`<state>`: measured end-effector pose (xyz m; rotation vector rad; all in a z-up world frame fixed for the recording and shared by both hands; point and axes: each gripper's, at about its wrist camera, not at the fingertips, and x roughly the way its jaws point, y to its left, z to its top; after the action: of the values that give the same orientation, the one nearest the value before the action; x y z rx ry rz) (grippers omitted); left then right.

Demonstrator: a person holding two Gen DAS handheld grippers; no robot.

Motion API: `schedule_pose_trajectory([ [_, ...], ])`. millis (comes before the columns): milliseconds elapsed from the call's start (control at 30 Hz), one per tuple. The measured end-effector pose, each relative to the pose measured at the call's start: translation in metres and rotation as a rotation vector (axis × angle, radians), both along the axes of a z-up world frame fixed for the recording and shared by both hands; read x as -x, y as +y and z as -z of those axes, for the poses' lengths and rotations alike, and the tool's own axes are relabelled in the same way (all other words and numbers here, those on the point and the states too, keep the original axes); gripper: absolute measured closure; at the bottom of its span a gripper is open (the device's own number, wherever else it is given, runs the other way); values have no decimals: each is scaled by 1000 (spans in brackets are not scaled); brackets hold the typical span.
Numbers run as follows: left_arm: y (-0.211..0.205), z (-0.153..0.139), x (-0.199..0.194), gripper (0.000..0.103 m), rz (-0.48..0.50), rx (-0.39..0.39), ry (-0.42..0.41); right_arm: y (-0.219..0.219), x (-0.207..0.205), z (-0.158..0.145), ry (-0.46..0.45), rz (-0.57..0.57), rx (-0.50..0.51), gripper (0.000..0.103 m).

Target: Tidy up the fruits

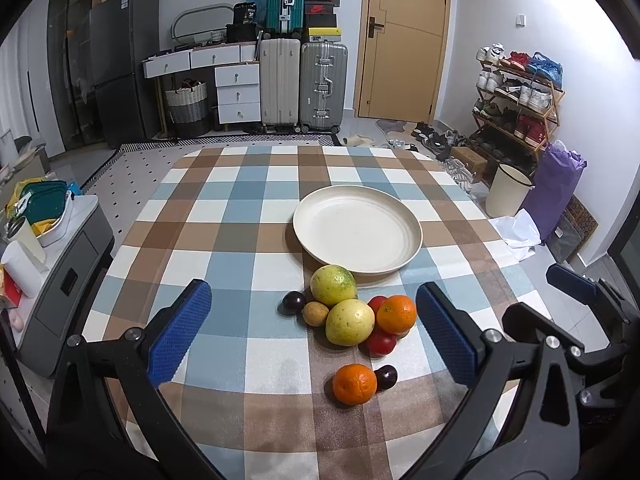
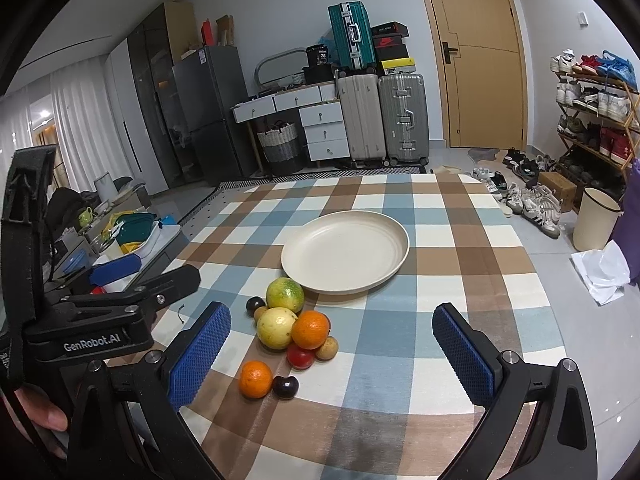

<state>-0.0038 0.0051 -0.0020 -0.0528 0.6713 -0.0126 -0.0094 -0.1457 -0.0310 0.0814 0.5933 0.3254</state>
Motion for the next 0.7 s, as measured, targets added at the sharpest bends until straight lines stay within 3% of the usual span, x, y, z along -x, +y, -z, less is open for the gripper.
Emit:
schedule_pose_trajectory([
  [700,4,3,1,1,-3,4,3,1,3,0,-7,-19,13,0],
])
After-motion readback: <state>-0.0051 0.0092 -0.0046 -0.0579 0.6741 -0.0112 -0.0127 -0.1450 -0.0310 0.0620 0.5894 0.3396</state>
